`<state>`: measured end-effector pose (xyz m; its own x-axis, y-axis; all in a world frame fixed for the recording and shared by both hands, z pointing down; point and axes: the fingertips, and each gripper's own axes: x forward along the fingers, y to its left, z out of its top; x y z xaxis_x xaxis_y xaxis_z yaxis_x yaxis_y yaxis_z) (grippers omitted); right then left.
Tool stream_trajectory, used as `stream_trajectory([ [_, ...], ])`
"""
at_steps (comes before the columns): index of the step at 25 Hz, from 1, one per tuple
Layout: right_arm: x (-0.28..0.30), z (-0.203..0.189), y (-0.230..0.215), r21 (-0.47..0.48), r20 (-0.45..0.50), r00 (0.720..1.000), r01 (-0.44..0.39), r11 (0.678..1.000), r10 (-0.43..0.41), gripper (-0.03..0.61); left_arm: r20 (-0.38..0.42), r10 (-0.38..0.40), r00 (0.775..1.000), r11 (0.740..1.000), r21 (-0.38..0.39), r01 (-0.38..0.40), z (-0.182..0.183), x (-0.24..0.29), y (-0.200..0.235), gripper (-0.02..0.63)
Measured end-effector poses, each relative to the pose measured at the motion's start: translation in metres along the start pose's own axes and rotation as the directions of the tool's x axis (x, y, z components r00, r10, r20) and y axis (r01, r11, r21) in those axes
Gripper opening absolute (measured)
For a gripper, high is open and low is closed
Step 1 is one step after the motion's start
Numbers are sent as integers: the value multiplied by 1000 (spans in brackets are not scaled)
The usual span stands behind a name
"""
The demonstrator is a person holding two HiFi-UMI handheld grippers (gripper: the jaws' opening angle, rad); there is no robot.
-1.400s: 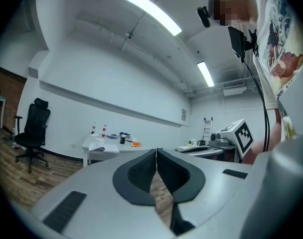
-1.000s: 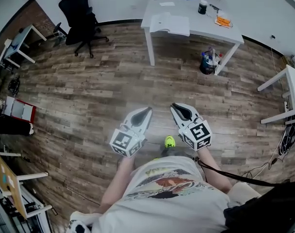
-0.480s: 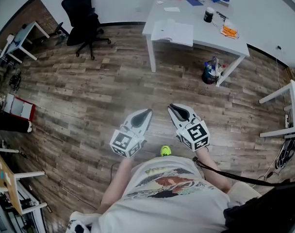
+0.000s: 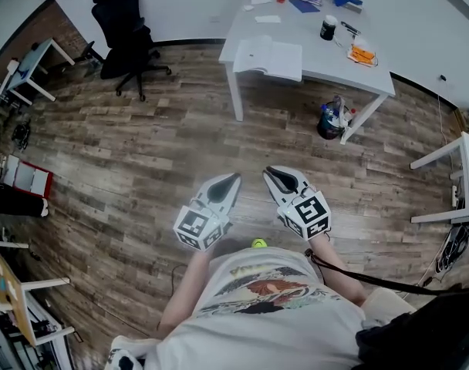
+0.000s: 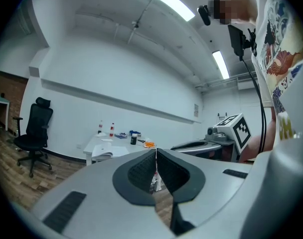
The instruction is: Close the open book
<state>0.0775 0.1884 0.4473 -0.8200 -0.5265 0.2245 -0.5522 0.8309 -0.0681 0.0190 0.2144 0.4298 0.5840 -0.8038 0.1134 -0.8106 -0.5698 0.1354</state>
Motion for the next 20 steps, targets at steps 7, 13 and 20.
stream_trajectory([
  [7, 19, 5, -19, 0, -16, 1000, 7, 1000, -7, 31, -8, -7, 1000, 1000, -8, 7, 4, 19, 21, 12],
  [13, 55, 7, -42, 4, -30, 999, 29, 1000, -29, 31, -7, -33, 999, 999, -17, 33, 5, 42, 58, 12],
  [20, 113, 32, -80, -1, -37, 997, 75, 997, -75, 31, 4, -85, 996, 996, -14, 85, 29, 82, 126, 12],
])
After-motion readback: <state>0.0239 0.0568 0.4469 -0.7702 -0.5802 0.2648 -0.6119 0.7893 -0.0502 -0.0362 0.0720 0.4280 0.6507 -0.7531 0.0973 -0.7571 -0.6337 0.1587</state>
